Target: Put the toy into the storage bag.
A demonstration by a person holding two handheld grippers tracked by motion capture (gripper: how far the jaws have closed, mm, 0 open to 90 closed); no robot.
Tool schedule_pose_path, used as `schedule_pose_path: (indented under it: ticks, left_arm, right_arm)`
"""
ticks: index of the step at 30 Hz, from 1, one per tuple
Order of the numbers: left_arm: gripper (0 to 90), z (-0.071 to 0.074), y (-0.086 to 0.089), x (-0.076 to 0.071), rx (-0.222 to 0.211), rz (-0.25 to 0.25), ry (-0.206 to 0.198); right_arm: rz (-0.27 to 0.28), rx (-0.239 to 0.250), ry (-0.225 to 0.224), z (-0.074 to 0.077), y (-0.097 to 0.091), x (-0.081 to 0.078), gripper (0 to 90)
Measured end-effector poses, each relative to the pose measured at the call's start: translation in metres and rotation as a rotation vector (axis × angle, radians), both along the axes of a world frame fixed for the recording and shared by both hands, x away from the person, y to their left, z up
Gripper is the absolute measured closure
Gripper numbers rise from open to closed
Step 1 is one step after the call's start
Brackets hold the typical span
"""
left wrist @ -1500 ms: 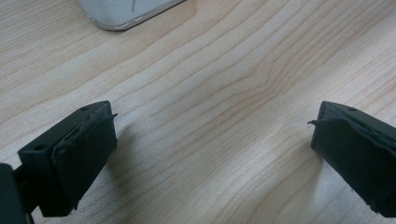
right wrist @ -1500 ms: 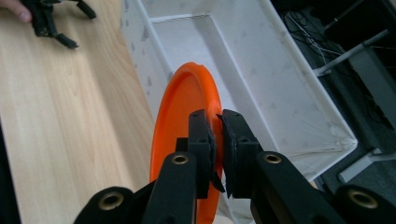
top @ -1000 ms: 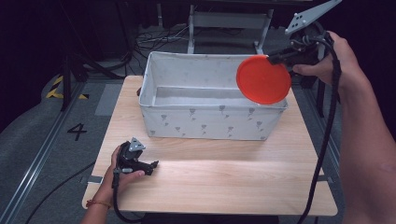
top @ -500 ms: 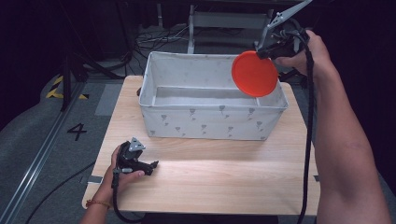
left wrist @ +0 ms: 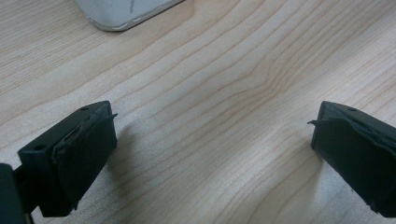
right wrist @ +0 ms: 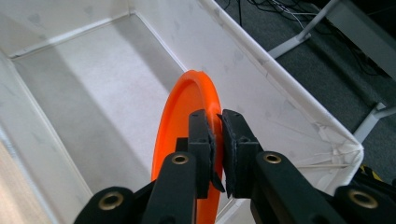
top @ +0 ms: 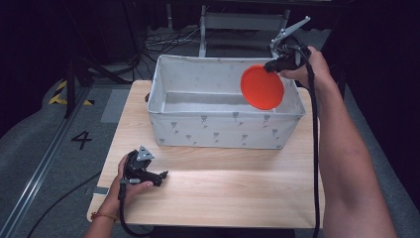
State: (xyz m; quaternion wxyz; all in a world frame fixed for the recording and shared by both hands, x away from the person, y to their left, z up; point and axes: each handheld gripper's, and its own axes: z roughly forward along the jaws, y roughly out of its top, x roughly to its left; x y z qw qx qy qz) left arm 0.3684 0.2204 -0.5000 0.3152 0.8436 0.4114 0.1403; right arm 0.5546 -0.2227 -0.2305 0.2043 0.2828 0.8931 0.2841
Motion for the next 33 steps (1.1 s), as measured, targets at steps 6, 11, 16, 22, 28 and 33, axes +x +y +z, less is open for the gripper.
schedule_pose_path:
  ticks: [6, 11, 16, 22, 28, 33]
  left_arm:
    - [0.5, 0.000, 0.000, 0.000, -0.001, 0.001, 0.002]
    - [0.5, 0.000, 0.000, 0.000, 0.001, -0.001, 0.000]
    - [0.5, 0.000, 0.000, 0.000, 0.002, -0.001, 0.000]
    - [0.5, 0.000, 0.000, 0.000, 0.001, -0.001, 0.000]
    - [0.5, 0.000, 0.000, 0.000, 0.001, -0.001, 0.000]
    - [0.6, 0.000, 0.000, 0.000, 0.002, 0.000, 0.001]
  right_arm:
    - [0.007, 0.020, 0.044, -0.026, 0.004, 0.005, 82.8]
    - [0.025, -0.005, 0.075, -0.042, 0.009, 0.006, 82.8]
    - [0.037, -0.027, 0.111, -0.061, 0.014, 0.006, 82.8]
    - [0.066, -0.040, 0.173, -0.078, 0.018, 0.004, 82.8]
    - [0.071, -0.064, 0.215, -0.086, 0.018, 0.003, 82.7]
    - [0.046, -0.133, 0.250, -0.092, 0.016, 0.004, 82.6]
